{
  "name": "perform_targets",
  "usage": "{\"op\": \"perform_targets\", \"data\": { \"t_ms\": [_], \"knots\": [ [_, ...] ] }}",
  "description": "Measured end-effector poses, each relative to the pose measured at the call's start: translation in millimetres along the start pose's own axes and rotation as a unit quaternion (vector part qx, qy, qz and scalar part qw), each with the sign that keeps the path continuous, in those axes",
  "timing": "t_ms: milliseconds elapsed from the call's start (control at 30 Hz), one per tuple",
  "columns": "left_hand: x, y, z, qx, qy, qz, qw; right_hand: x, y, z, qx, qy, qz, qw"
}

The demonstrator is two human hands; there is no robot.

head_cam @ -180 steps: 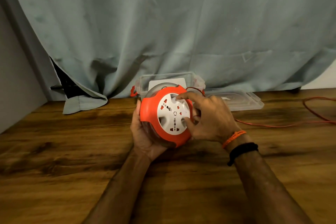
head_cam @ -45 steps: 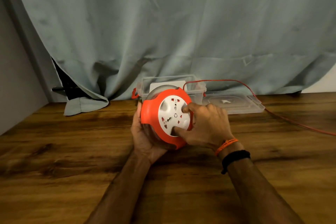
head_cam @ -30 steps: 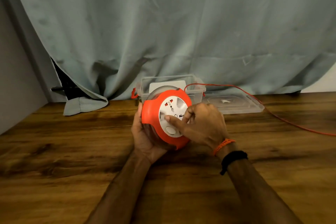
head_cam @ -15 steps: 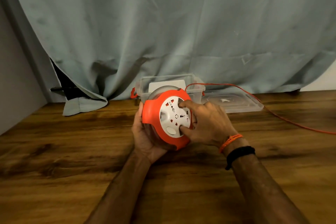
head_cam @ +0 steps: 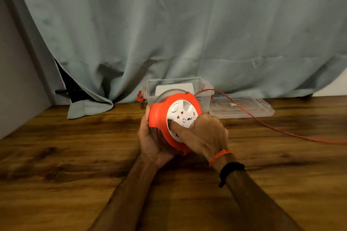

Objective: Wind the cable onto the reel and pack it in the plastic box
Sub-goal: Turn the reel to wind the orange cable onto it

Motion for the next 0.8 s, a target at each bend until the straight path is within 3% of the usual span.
{"op": "perform_targets", "data": {
  "t_ms": [167, 267, 433, 600, 800],
  "knots": [
    [-1, 2, 0, -0.011, -0.015, -0.013, 1.0, 5, -5, -11, -0.007, -0.013, -0.023, 1.0],
    [-3, 2, 2, -0.012, -0.035, -0.013, 0.999, 15, -1, -27, 0.015, -0.026, -0.108, 0.994],
    [-1, -3, 1, -0.022, -0.045, -0.035, 0.998, 17, -1, -38, -0.052, -0.065, -0.235, 0.968],
    [-1, -4, 0, -0.019, -0.028, -0.03, 0.999, 12, -1, -29, -0.116, -0.078, -0.247, 0.959],
    [-2, -2, 0, -0.024, -0.006, -0.015, 1.0, 12, 1, -23, -0.134, -0.035, -0.256, 0.957]
  ]
}}
Point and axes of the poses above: each hand's wrist, its own x-axis towards the middle knuckle, its own z-axis out of the palm, y = z × x, the point moved 5 cm from there along x, towards the middle knuckle, and after that the axes turned 2 degrees about -z, right-handed, at the moved point
